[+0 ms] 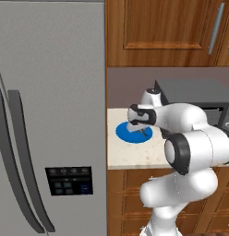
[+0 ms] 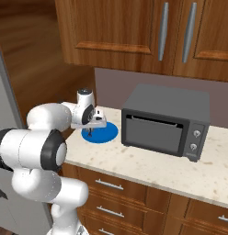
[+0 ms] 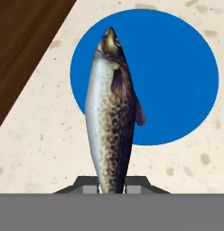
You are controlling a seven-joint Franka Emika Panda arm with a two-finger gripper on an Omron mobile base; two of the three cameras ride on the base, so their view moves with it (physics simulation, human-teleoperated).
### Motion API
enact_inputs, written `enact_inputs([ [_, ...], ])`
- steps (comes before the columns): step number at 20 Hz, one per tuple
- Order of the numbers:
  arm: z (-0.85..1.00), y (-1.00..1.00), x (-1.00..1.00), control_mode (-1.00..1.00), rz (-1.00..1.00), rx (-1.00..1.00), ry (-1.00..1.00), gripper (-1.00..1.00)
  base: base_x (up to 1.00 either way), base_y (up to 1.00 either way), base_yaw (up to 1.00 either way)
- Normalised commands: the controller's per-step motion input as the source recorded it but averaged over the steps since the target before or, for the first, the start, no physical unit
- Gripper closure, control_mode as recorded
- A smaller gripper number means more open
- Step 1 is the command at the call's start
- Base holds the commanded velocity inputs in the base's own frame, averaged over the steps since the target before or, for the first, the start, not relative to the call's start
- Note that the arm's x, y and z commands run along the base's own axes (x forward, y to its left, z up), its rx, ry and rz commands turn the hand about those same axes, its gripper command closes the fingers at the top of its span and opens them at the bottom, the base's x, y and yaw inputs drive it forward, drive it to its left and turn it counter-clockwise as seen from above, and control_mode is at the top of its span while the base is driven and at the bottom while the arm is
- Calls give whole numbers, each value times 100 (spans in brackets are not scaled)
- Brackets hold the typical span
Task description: Take the fish from the oven and place it on the plate on the counter.
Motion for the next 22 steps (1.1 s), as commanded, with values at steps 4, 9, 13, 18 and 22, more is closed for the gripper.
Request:
enact_inputs([
  [4, -5, 0, 82, -100, -3, -1, 6, 100, 0, 0, 0],
  [9, -16, 0, 68, -100, -1, 0, 6, 100, 0, 0, 0],
  [13, -24, 0, 31, -100, -1, 0, 2, 100, 0, 0, 0],
  [18, -37, -1, -2, -100, -1, 0, 6, 100, 0, 0, 0],
  [22, -21, 0, -18, -100, 0, 0, 3, 100, 0, 0, 0],
])
